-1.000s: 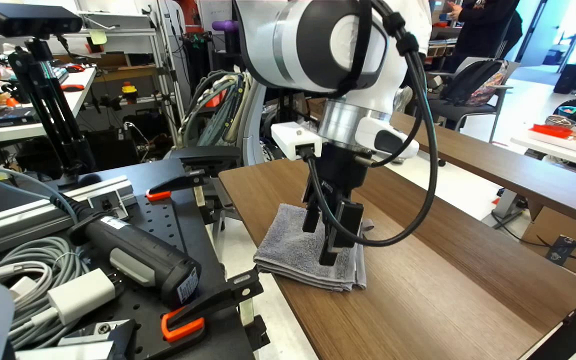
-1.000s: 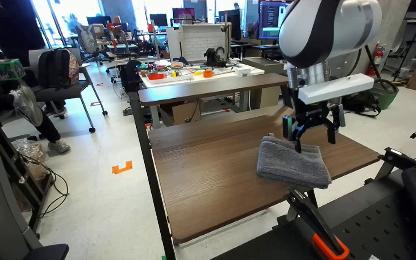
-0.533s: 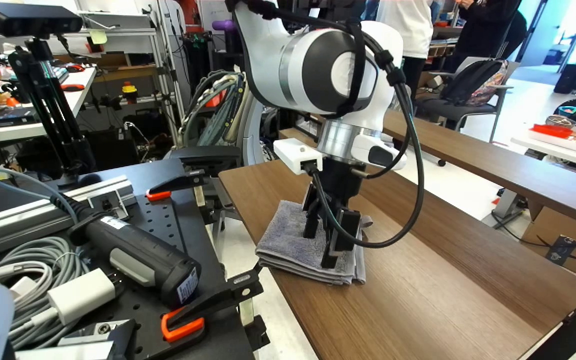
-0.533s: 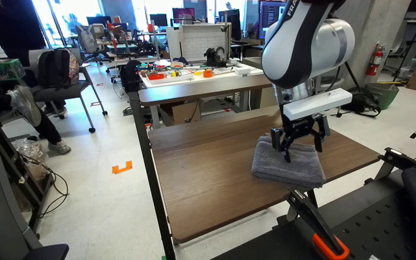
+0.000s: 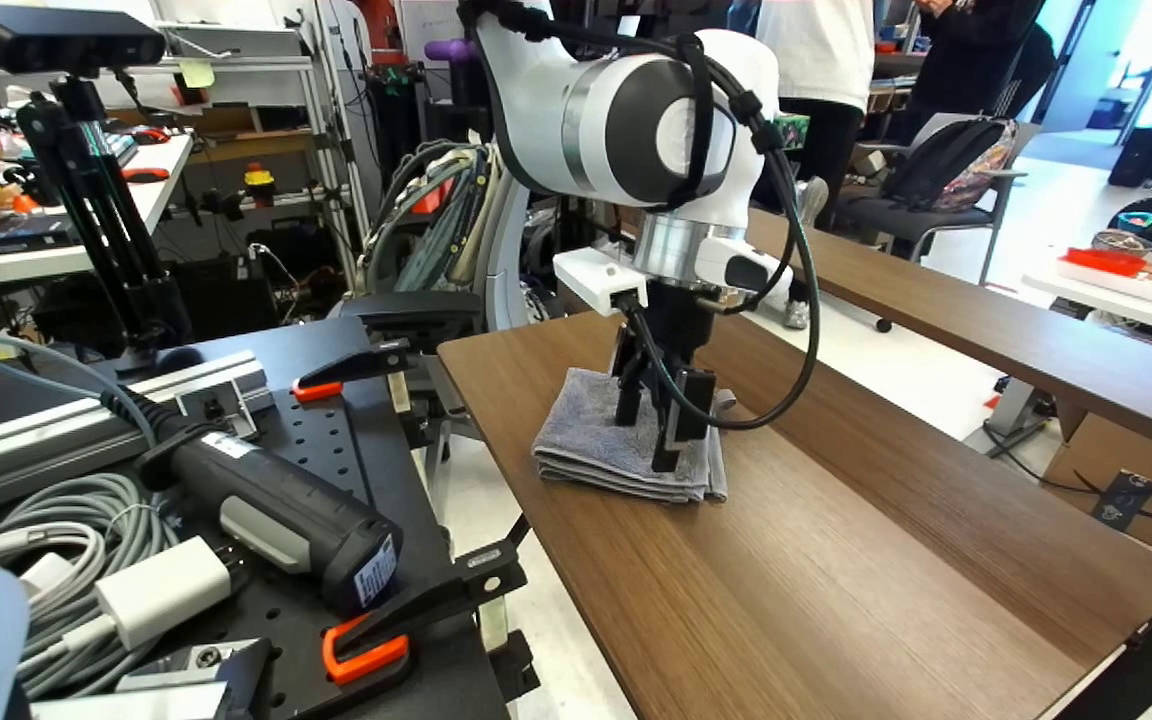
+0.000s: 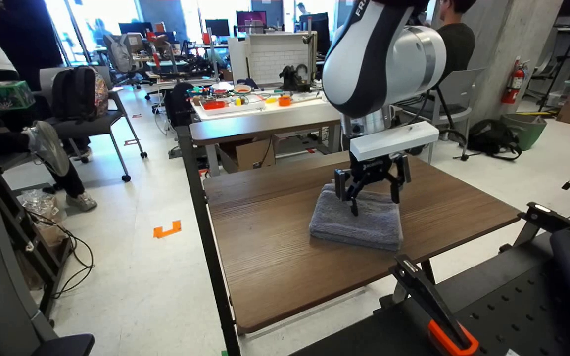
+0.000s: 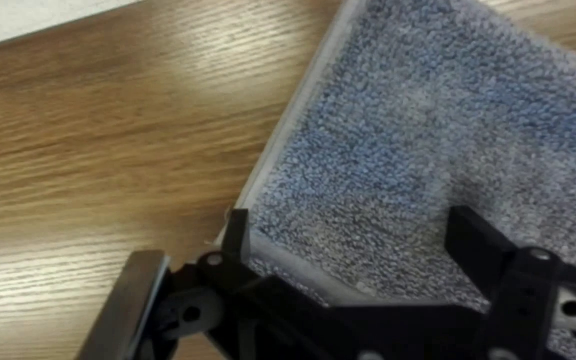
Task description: Slide the grey towel to the left and to the right.
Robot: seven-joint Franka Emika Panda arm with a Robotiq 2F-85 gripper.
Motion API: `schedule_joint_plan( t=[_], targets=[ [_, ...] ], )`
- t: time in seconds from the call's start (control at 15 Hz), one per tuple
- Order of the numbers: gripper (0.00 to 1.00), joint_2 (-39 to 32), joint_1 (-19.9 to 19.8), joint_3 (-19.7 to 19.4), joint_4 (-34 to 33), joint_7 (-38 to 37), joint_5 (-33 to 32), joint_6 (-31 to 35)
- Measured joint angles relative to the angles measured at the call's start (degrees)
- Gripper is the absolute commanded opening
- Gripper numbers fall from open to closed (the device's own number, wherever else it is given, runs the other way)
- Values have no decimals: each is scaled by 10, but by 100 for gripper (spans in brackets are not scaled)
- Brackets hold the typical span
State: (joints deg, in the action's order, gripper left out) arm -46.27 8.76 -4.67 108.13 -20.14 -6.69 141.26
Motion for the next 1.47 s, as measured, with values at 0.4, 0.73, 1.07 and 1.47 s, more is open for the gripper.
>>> schedule_joint_plan(
  t=[0.4,0.73,1.07,1.47],
  targets=[
    [100,-38,14,23,-89,-5,41,-4],
    [100,-83,22,23,-167,-18,62,-30],
    [100,-128,22,23,-235,-28,70,-71],
    [100,-157,29,29,-294,-37,71,-89]
  ],
)
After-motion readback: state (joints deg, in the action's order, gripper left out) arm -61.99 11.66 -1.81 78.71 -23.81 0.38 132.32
